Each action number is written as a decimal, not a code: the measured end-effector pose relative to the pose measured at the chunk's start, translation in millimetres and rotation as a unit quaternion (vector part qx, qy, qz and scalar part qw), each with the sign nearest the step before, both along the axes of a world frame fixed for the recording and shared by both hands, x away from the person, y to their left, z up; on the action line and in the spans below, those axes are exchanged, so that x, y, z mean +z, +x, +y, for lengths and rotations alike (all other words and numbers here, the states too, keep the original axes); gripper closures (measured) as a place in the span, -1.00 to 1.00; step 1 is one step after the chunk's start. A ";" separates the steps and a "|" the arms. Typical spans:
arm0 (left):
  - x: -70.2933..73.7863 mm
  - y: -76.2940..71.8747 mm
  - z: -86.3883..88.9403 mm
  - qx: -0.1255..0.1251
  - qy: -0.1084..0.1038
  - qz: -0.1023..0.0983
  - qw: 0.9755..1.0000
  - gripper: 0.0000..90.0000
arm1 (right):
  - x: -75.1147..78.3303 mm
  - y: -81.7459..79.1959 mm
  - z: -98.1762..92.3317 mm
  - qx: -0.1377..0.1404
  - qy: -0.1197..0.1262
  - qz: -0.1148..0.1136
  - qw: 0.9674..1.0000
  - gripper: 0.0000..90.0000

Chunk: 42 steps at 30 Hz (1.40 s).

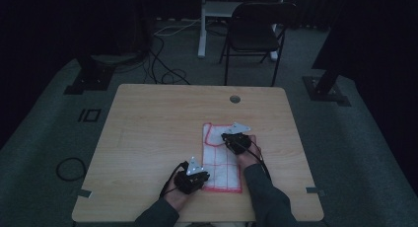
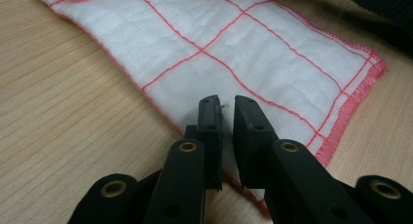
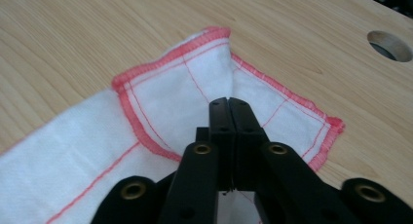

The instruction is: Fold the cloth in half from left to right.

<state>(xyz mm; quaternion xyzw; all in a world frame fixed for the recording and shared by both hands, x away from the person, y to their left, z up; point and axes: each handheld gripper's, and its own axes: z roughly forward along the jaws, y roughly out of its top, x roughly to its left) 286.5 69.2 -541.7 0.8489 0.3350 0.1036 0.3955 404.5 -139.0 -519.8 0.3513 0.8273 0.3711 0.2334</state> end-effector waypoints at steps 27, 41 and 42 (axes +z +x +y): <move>-0.4 -0.5 0.0 0.003 -0.003 0.001 1.000 0.83 | -3.6 2.4 -1.6 0.000 -0.032 0.000 0.999 0.96; -0.4 -1.3 -0.1 0.003 -0.002 0.002 1.000 0.83 | 1.1 21.5 -34.8 -0.062 0.008 0.014 0.998 0.73; -0.4 -1.3 -0.1 0.003 -0.002 0.002 1.000 0.83 | 1.5 22.0 -36.4 -0.070 0.009 0.015 0.997 0.71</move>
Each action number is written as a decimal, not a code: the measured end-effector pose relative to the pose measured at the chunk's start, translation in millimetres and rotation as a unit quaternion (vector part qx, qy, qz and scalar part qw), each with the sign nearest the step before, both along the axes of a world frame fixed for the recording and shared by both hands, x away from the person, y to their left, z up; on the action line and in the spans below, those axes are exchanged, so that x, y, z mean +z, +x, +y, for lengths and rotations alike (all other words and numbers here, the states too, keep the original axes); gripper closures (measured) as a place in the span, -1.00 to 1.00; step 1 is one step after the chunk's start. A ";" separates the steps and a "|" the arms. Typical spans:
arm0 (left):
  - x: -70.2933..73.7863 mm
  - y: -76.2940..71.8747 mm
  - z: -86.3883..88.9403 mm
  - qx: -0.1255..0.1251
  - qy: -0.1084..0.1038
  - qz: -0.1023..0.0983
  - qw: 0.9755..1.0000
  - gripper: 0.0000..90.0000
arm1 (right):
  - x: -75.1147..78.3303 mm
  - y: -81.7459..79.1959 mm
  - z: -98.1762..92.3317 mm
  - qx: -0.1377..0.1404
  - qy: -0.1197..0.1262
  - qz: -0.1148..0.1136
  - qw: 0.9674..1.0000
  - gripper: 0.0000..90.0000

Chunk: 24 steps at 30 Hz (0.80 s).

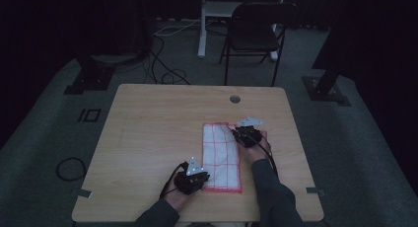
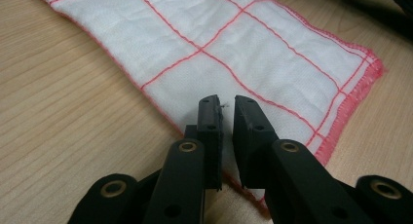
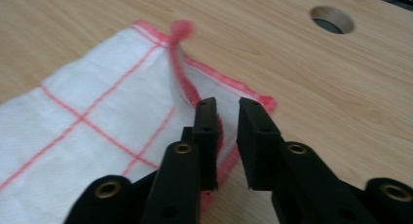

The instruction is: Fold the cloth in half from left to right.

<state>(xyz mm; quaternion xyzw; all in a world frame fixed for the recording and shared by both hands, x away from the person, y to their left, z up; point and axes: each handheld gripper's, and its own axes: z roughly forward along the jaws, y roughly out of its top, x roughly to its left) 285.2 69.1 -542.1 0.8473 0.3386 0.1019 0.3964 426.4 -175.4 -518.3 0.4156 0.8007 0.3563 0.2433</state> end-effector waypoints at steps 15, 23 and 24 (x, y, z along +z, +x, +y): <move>-0.5 -5.8 4.5 -0.004 -0.002 0.002 1.000 0.84 | 6.7 0.4 -14.7 -0.020 0.004 -0.003 1.000 0.55; -0.1 -12.0 10.2 -0.005 0.000 0.003 1.000 0.83 | 7.8 -0.8 -13.3 -0.015 0.005 -0.005 1.000 0.54; 0.0 -12.8 10.8 -0.005 0.001 0.004 1.000 0.83 | 7.9 -0.8 -13.2 -0.014 0.005 -0.005 1.000 0.54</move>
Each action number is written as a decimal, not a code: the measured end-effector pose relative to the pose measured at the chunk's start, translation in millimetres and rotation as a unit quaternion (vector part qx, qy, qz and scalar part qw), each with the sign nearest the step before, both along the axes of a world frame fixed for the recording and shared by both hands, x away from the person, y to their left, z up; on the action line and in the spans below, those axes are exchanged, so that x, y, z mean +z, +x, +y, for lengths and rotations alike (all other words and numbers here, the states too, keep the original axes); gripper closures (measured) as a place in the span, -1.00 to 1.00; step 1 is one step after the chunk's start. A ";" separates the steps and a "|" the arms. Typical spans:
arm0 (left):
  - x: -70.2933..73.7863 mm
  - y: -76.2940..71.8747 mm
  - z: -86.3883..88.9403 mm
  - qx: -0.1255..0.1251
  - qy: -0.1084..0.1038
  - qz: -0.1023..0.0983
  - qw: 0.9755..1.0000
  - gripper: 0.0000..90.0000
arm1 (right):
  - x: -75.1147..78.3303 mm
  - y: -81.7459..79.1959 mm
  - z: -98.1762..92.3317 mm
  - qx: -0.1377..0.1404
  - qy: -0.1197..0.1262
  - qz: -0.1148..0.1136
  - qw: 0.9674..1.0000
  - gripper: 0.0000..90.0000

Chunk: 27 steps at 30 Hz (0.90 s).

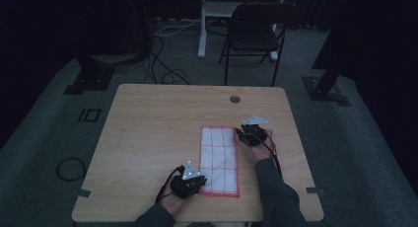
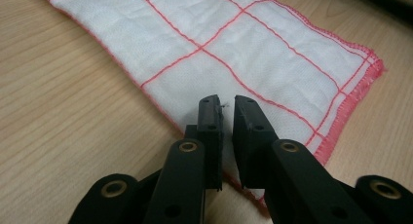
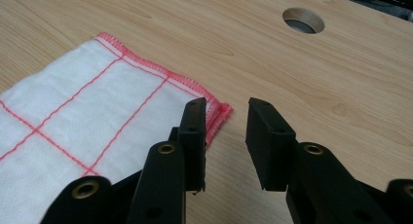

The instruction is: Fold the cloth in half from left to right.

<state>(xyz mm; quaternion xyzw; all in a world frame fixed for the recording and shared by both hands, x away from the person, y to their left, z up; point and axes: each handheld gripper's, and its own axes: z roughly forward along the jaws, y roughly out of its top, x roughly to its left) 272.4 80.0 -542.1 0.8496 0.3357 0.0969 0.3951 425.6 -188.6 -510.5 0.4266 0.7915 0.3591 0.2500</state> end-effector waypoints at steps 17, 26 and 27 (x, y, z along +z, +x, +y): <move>16.4 10.8 6.9 0.020 -0.019 -0.021 0.999 0.67 | -2.2 -1.7 5.4 0.006 0.007 0.002 1.000 0.53; 28.3 33.4 9.8 0.033 -0.020 -0.044 0.998 0.64 | -3.5 -2.3 7.2 0.008 0.010 0.003 1.000 0.52; 29.4 35.9 9.8 0.035 -0.022 -0.047 0.998 0.63 | -4.2 -2.2 7.5 0.008 0.012 0.003 1.000 0.52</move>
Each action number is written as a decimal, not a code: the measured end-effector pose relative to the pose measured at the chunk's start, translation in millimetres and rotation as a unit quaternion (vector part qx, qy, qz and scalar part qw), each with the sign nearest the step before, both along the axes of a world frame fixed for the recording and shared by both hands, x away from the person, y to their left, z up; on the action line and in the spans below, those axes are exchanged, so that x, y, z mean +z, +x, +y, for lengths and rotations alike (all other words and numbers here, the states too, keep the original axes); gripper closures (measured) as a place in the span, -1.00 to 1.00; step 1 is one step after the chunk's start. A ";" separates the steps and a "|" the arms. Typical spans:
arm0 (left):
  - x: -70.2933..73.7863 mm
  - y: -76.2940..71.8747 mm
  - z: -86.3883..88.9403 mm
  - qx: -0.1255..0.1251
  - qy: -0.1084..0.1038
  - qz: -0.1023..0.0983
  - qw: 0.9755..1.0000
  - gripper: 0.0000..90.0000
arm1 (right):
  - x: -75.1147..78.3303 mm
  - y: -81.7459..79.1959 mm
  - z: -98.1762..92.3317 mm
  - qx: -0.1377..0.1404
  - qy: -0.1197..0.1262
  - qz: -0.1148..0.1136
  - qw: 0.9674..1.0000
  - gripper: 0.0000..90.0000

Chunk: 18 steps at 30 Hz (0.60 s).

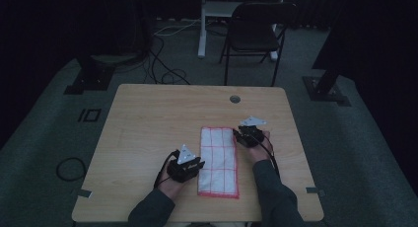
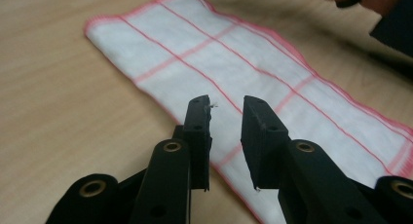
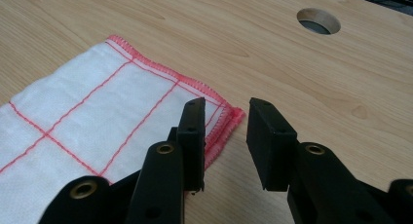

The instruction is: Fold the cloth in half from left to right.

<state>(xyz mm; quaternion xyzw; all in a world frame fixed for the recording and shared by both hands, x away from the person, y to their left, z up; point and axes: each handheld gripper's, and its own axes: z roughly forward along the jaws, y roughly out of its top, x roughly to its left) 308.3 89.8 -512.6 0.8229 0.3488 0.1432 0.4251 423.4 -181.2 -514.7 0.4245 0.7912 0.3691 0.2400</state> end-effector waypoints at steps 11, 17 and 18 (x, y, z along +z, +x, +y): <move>8.4 26.6 0.5 0.013 -0.004 -0.015 1.000 0.59 | -1.7 0.6 0.4 0.001 0.001 0.002 1.000 0.52; 9.8 41.9 1.1 0.025 -0.011 -0.016 0.999 0.58 | -2.8 0.7 1.5 0.002 0.001 0.004 1.000 0.51; 9.6 45.0 0.9 0.028 -0.011 -0.014 0.999 0.58 | -2.9 0.5 1.5 0.003 0.001 0.004 1.000 0.51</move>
